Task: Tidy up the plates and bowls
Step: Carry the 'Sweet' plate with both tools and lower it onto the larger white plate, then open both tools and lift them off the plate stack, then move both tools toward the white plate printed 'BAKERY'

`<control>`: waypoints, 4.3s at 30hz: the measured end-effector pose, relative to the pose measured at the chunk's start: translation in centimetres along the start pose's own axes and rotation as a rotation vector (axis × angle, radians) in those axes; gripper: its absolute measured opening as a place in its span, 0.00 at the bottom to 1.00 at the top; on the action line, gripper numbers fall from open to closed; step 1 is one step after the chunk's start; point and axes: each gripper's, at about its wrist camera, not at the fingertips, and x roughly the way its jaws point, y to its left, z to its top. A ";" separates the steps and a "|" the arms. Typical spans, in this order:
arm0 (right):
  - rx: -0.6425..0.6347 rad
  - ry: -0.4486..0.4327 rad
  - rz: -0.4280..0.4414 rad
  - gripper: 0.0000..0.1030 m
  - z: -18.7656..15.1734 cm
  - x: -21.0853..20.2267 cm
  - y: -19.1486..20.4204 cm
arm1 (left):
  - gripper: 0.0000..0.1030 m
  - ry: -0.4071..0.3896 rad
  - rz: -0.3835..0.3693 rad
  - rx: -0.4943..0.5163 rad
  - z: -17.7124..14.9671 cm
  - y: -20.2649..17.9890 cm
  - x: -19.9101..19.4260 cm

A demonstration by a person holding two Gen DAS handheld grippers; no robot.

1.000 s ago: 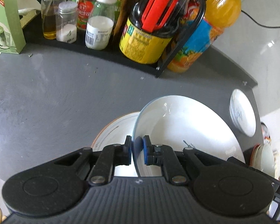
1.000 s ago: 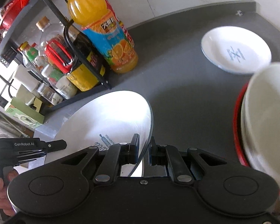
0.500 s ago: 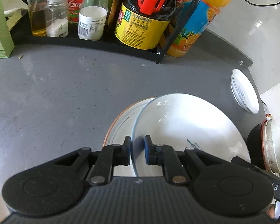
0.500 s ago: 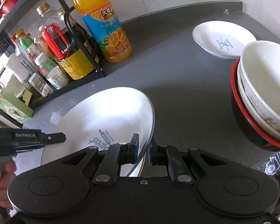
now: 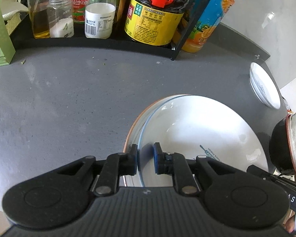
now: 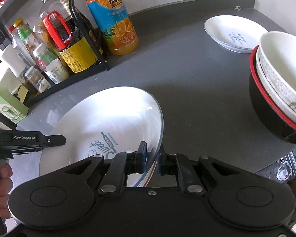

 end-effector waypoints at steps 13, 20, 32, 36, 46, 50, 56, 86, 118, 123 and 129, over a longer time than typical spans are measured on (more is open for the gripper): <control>0.010 0.024 -0.027 0.14 -0.3 -0.1 0.0 | 0.15 -0.020 0.005 0.048 -0.2 -0.5 0.1; 0.027 0.011 -0.016 0.10 -0.4 -1.2 -0.4 | 0.15 -0.015 0.001 0.065 -0.2 -0.5 0.1; 0.041 -0.011 -0.048 0.09 -0.8 -0.8 0.0 | 0.15 0.061 -0.008 0.041 0.7 -0.4 0.5; 0.059 -0.012 -0.051 0.09 -0.7 -0.9 0.0 | 0.15 0.078 -0.021 0.007 1.1 -0.1 0.7; 0.093 -0.024 -0.066 0.07 -0.5 -1.6 -0.2 | 0.21 0.096 -0.002 0.058 1.1 -1.3 1.5; 0.109 -0.024 -0.067 0.06 -0.6 -1.5 -0.4 | 0.29 0.094 0.005 0.072 1.4 -1.6 1.4; 0.108 -0.024 -0.071 0.07 -0.4 -1.0 -0.2 | 0.37 0.068 0.025 0.069 2.0 -1.6 -0.1; 0.182 -0.132 -0.030 0.47 1.8 -4.6 -2.1 | 0.66 -0.018 0.088 0.122 5.1 -3.4 -2.6; 0.267 -0.178 -0.009 0.62 14.2 -7.7 -21.8 | 0.75 -0.061 0.007 0.146 12.9 -24.9 3.0; 0.240 -0.142 -0.005 0.61 16.6 -5.9 -24.6 | 0.74 -0.062 0.019 0.122 13.7 -27.3 4.8; 0.216 -0.076 0.029 0.61 19.2 -2.7 -27.6 | 0.72 -0.034 0.032 0.080 14.5 -29.4 8.1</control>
